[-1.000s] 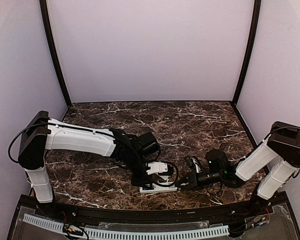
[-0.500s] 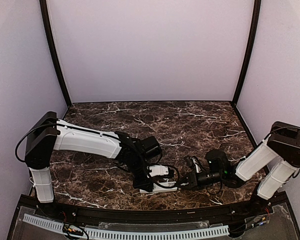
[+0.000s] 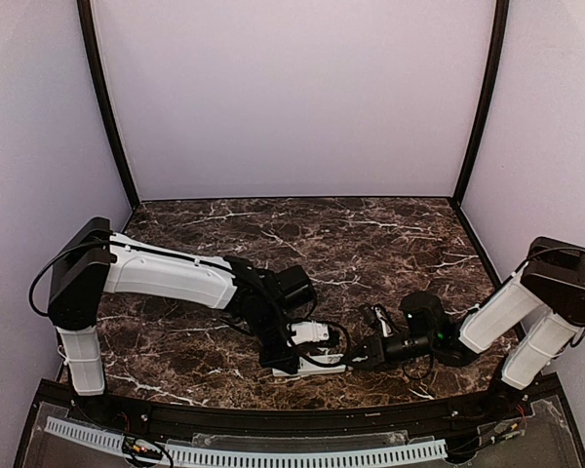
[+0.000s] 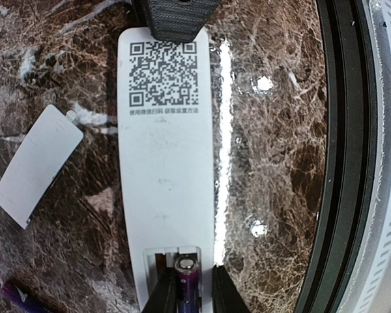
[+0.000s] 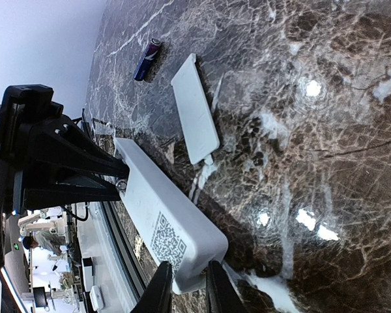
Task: Load the batteries into the remote control
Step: Pick up the battery from the battery compartment.
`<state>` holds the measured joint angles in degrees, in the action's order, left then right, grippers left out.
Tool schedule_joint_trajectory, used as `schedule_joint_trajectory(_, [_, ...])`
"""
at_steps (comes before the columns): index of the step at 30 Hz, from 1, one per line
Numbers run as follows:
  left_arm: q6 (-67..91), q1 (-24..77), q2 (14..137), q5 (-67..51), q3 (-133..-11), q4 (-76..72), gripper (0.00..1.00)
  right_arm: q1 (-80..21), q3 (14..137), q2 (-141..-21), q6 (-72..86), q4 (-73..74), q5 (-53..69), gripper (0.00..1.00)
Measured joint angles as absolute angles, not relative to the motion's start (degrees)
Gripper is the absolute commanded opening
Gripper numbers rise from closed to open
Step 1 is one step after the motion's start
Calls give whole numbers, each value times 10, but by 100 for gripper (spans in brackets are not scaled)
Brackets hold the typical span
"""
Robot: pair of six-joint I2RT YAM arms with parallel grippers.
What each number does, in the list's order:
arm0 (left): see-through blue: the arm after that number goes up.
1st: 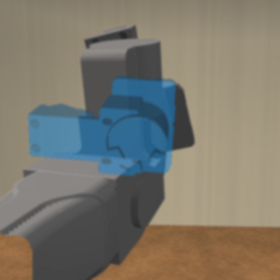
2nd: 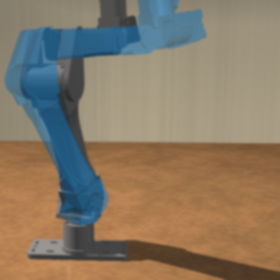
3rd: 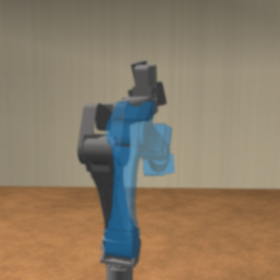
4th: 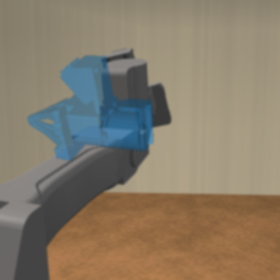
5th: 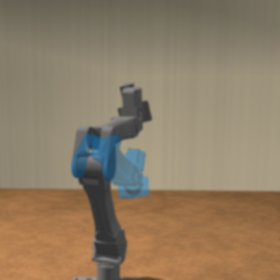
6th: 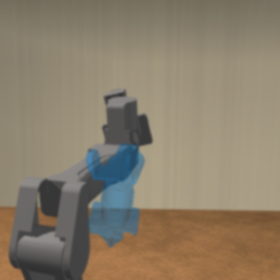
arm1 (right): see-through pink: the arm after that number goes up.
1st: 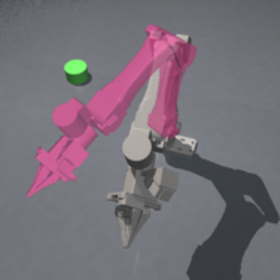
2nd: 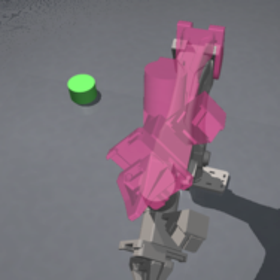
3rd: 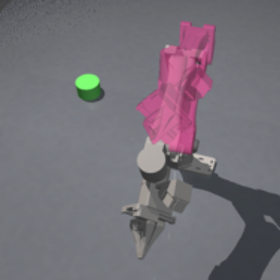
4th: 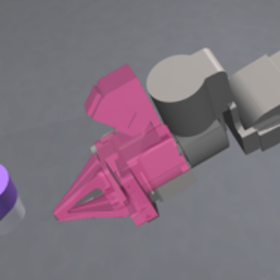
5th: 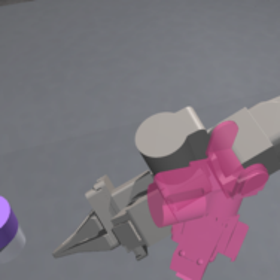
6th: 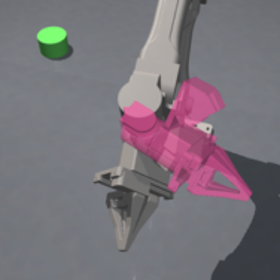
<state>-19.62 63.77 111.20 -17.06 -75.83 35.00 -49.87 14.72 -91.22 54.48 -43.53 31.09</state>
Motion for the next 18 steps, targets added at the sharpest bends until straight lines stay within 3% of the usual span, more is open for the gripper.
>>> schedule_joint_trajectory(13, [-192,643,1071,-130,-732,317,8,-499,147,-912,545,-437,307,18])
schedule_joint_trajectory(18, [-190,648,1056,-105,-707,285,2,-499,147,-912,545,-437,306,18])
